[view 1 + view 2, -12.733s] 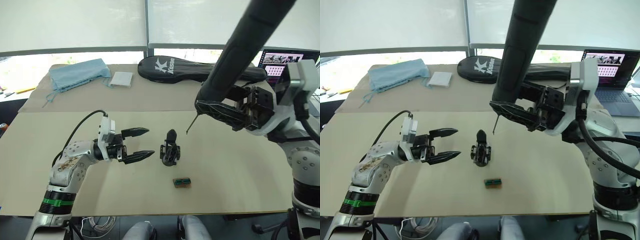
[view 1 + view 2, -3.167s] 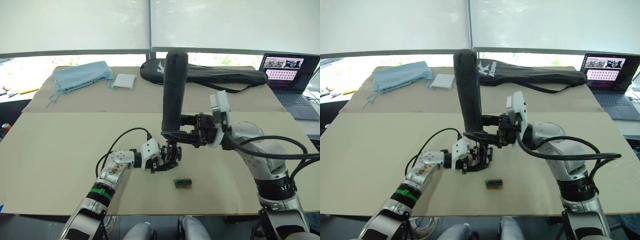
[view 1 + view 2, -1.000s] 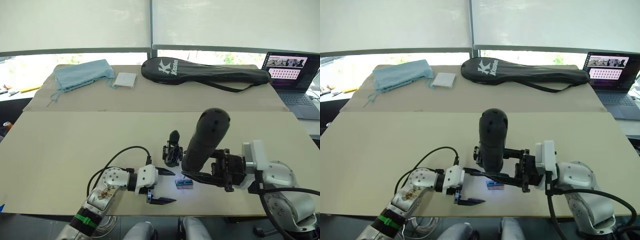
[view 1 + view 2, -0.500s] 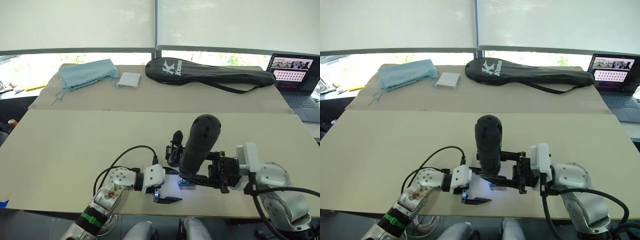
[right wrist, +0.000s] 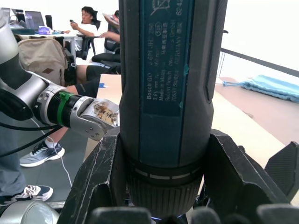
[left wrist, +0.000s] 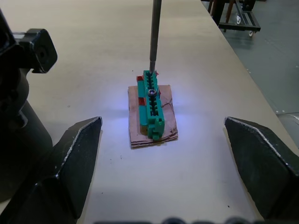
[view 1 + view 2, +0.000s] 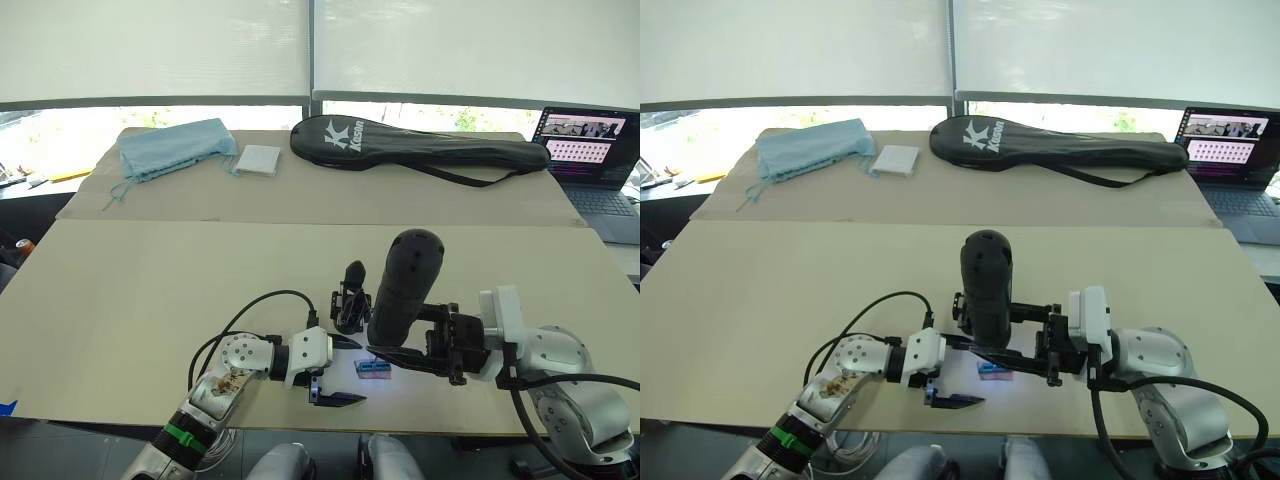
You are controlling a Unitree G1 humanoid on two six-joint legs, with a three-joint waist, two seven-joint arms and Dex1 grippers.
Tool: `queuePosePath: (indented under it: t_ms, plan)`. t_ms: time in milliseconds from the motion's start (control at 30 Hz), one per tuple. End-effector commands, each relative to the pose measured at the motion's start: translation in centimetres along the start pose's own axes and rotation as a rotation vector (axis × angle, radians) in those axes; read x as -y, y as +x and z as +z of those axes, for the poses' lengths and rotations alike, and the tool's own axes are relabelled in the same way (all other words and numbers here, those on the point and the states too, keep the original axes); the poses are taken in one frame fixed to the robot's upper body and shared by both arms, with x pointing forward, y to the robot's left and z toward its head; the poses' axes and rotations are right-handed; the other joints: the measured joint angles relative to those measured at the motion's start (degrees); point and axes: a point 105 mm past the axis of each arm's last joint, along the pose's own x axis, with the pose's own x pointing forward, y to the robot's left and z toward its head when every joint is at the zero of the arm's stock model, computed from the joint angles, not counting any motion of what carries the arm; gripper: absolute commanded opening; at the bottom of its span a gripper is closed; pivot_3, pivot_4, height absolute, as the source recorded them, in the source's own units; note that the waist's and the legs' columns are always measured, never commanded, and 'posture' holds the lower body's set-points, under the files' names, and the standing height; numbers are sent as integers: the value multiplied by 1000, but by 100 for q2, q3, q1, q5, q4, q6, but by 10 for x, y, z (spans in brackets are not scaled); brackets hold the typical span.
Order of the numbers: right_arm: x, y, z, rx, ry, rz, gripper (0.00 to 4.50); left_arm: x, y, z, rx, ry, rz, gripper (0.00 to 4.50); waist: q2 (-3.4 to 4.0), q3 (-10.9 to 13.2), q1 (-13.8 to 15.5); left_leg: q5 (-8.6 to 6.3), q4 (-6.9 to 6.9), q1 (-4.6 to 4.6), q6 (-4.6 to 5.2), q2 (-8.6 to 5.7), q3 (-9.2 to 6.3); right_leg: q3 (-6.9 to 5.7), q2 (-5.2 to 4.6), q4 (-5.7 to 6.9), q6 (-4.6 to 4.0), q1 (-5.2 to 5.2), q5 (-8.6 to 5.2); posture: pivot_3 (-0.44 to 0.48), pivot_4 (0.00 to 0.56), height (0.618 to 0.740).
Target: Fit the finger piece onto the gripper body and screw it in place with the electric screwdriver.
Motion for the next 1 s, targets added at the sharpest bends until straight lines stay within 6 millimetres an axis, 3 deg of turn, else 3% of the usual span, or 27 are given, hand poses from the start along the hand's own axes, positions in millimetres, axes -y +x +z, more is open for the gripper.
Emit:
queuePosePath:
  t_ms: [33, 1000]
  plan:
    - [0, 2, 13, 45, -53, 9, 1901, 11, 9, -8, -32, -40, -44, 4427, 0, 0, -1, 0, 0, 0, 0, 0, 0, 0, 0, 0, 0, 0, 0, 0, 150, 740]
    - [1, 3, 4, 23, -41, 5, 1901, 10, 9, -8, -44, -62, -36, 4427, 0, 0, -21, 0, 1, -1, 0, 1, 0, 0, 1, 1, 0, -2, 0, 0, 150, 740]
